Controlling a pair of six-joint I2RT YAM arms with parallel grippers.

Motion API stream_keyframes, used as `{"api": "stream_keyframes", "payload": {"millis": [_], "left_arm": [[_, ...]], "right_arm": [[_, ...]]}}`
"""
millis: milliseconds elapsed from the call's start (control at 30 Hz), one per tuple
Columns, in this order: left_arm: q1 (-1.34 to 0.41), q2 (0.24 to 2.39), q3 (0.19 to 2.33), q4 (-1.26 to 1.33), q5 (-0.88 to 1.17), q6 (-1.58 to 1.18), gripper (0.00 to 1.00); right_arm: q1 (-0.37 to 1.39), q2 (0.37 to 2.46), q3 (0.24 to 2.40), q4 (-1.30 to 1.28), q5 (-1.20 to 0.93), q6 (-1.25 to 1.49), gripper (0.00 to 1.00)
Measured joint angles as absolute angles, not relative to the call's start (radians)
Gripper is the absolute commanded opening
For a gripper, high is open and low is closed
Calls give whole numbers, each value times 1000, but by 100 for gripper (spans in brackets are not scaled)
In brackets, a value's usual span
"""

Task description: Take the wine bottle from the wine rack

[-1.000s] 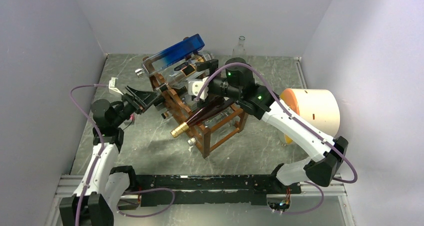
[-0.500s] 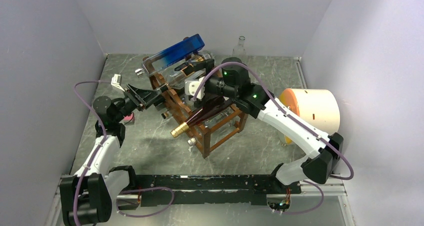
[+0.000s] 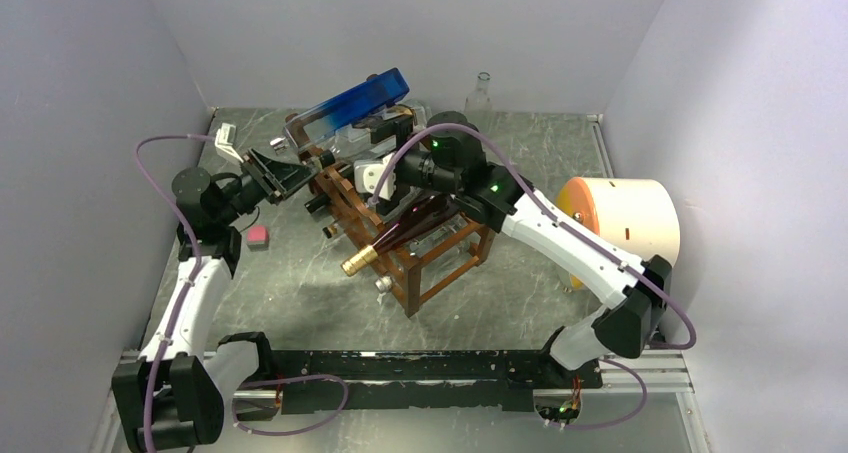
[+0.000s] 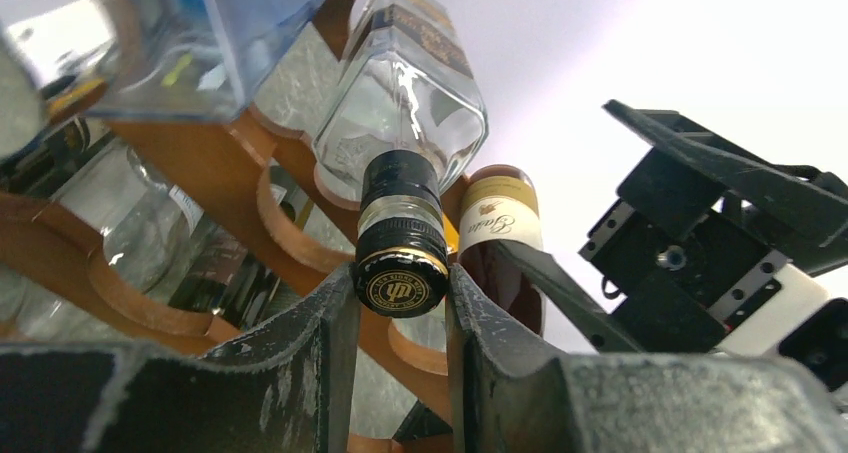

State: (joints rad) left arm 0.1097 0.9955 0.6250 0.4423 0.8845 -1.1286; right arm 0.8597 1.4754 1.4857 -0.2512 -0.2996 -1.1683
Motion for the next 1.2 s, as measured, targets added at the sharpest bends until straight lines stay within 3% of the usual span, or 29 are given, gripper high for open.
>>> {"api": "stream_keyframes", "payload": {"millis": [433, 933, 1200], "left_arm": [[110, 997, 757, 352, 925, -1092, 13], [110, 1015, 773, 352, 944, -1092, 14], [110, 1020, 774, 353, 949, -1093, 14]], "right_arm": [[861, 1631, 1610, -277, -259, -1245, 99], [888, 1818, 1817, -426, -117, -1333, 89], [917, 1861, 1875, -450, -25, -1349, 79]]}}
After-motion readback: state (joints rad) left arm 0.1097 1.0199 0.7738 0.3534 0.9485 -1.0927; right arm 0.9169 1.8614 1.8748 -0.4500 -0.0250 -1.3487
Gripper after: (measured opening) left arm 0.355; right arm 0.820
